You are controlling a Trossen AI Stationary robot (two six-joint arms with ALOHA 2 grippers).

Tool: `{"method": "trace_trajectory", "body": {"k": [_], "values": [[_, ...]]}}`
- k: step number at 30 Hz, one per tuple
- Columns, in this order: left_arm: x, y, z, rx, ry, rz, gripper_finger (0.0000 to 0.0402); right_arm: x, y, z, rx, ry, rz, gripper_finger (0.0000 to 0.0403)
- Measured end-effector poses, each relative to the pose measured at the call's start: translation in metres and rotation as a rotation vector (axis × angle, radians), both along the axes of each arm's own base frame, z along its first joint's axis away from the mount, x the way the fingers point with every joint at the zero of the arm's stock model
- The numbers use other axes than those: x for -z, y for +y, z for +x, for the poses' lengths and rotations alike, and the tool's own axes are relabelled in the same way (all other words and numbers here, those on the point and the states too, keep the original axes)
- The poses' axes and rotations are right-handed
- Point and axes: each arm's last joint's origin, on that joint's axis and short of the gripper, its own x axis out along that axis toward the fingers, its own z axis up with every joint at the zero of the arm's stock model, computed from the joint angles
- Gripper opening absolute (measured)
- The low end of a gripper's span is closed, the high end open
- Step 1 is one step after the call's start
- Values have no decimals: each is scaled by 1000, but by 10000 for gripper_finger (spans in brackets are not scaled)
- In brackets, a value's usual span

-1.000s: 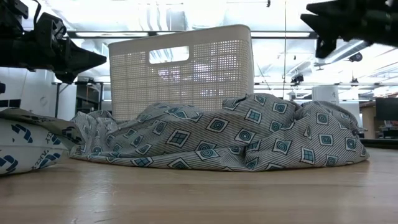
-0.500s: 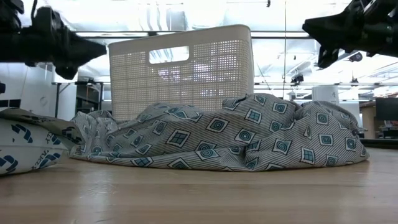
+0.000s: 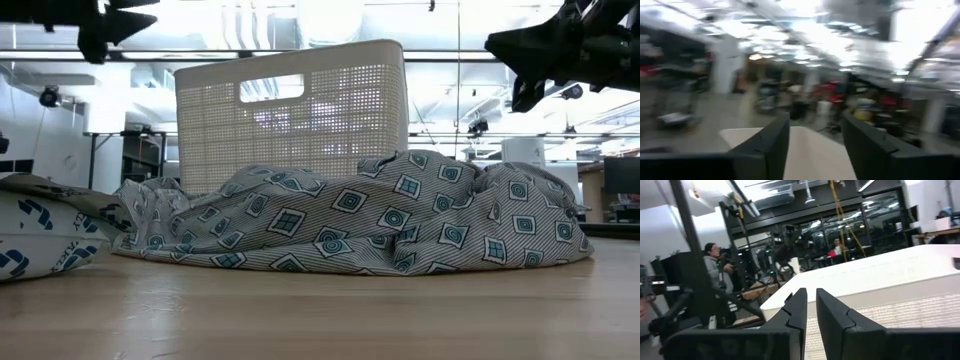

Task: Pick & place medical supplies in basket/bin
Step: Put the orange pill bottle into the white bin

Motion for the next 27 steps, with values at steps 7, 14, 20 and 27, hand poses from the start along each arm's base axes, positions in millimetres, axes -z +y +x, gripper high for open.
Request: {"method": "trace_trajectory", "body": {"k": [7,14,20,27], "values": [[-35,10,19,-285,236,-147,271,0,-1,0,43,-1,12,33],[-59,32,32,-479,374,-383,310,0,-1,0,42,-1,12,33],[-72,63,53,-445,464,-515,310,0,-1,0,42,-1,11,33],[-56,111,69,-499,652,-720,311,0,-1,0,29,-7,55,33]]}}
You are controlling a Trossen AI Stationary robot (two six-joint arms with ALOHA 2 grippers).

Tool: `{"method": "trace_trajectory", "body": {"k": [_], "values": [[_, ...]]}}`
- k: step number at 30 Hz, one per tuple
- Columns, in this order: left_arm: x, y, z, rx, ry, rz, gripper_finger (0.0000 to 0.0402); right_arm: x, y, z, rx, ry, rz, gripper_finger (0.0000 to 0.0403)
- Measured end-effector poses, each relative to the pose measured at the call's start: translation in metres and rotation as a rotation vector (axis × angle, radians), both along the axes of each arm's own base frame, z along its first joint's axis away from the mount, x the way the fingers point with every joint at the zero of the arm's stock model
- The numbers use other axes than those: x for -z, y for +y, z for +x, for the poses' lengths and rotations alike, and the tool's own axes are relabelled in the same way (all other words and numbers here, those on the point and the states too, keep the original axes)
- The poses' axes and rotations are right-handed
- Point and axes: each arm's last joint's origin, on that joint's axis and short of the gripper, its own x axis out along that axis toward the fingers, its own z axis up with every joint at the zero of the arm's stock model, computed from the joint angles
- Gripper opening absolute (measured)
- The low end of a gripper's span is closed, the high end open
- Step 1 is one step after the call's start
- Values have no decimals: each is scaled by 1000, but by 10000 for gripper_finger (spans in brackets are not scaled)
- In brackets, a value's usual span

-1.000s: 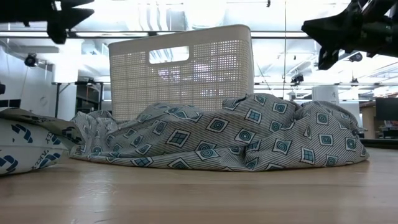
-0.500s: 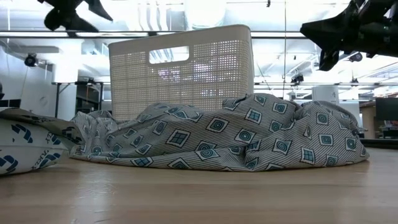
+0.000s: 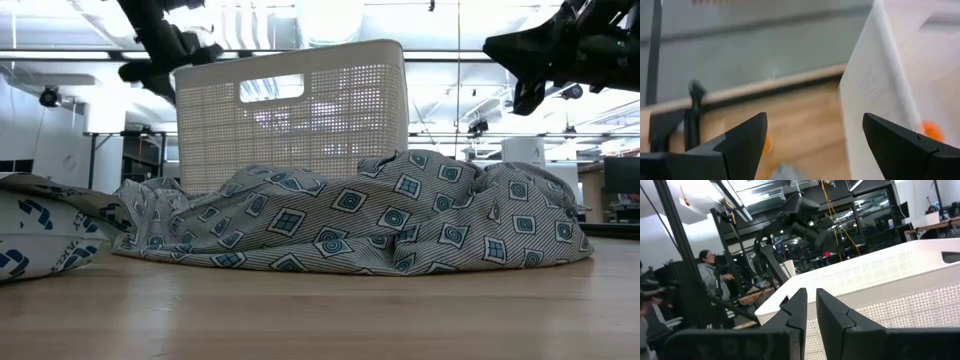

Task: Pick & place medical supplies in basket/bin
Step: Put the orange pill bottle into the white bin

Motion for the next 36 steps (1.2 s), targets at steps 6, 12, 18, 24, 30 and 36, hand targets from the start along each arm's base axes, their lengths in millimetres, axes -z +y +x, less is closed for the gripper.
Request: {"method": "trace_trajectory", "body": {"k": [6,12,18,24,30,36], "values": [[7,34,-1,-86,74,-62,311,0,0,0,-5,-2,13,33],[19,57,-6,-90,34,-172,311,0,0,0,-3,0,6,33],[43,77,-3,-121,63,-298,311,0,0,0,-3,0,5,33],[66,92,-1,-156,136,-389,311,0,0,0,-4,2,6,33],[88,101,4,-159,233,-469,311,0,0,0,-3,3,3,33],[107,107,8,-154,320,-529,311,0,0,0,-3,2,3,33]]}}
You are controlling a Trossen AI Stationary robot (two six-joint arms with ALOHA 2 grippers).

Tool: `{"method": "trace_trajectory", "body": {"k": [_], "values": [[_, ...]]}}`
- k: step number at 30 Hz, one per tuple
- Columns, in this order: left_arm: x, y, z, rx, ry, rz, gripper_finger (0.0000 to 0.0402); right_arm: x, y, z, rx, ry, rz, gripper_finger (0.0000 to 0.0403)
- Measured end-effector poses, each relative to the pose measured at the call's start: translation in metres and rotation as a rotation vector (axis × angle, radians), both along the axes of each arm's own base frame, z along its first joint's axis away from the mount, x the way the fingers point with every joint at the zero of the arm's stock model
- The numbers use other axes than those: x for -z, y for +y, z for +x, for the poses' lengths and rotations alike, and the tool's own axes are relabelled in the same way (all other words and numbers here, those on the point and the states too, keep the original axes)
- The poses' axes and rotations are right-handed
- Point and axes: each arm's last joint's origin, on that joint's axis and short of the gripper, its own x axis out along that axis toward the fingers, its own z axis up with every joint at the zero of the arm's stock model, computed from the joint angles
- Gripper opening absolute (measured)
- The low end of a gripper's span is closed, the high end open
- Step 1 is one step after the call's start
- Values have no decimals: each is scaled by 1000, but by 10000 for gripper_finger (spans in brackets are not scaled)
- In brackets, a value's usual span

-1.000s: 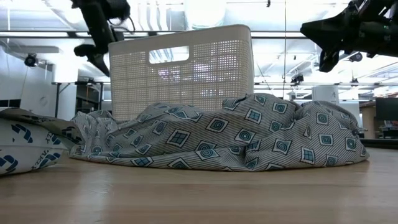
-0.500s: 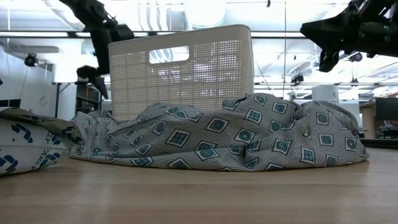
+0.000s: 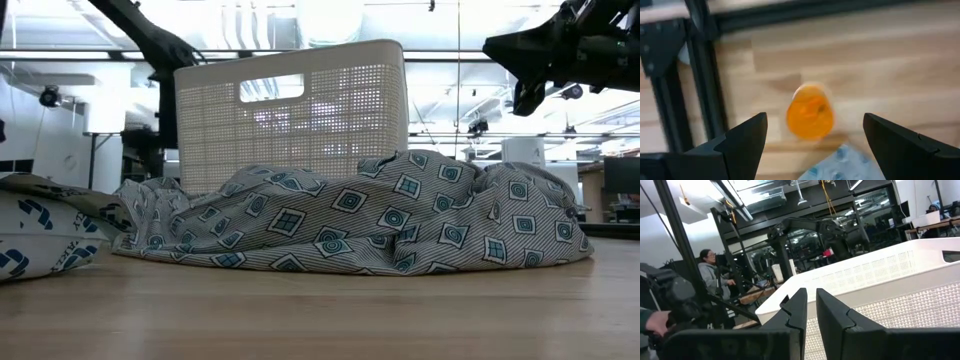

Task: Pick & place medical supplies in basket/bin
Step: Put the orange pill bottle into the white bin

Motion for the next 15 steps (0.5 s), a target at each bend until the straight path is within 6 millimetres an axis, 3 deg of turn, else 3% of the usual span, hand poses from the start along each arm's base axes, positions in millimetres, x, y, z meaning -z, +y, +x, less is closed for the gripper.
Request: {"method": "trace_trajectory", "body": {"k": [15], "values": [[35,8,6,25,82,-105,311,1,0,0,1,7,0,33]]}}
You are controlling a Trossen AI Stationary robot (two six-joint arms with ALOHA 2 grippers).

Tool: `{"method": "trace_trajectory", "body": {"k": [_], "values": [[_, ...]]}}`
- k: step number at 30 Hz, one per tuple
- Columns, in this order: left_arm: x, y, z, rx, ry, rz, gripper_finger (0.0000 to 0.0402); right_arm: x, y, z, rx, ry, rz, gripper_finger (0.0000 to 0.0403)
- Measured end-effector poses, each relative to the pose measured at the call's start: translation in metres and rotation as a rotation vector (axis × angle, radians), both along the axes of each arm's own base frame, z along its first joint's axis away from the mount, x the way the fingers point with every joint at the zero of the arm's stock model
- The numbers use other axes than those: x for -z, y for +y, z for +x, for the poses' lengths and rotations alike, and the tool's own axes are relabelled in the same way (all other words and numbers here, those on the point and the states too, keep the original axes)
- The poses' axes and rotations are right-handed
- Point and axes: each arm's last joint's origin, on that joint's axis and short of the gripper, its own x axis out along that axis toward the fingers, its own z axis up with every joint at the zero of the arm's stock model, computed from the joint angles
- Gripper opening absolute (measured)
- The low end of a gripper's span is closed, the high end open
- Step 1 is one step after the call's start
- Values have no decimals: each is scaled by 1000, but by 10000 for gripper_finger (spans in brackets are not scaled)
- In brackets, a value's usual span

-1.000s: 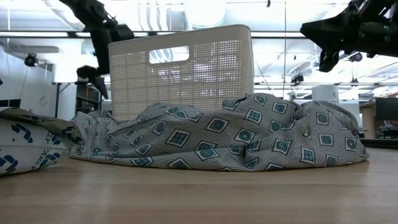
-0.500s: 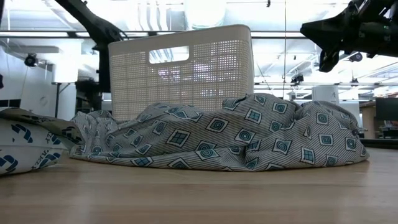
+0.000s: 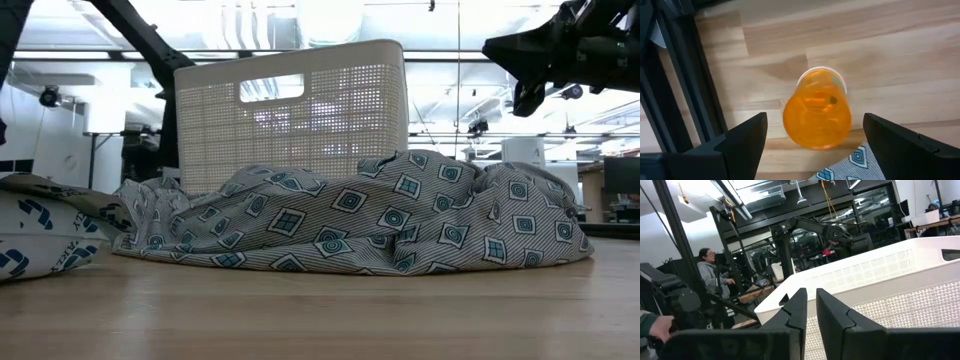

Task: Pick & place medical supplies in basket/bin
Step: Put the orange pill bottle into the white bin

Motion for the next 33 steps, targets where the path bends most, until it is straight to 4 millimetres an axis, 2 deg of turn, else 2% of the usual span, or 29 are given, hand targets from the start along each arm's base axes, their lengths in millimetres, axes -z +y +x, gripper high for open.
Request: {"method": "trace_trajectory", "body": {"k": [15,33], "values": [[16,-1,-1,-2,-13,48,307,0,0,0,0,0,0,33],[15,4,2,-4,-44,95,186,0,0,0,0,0,1,33]]}}
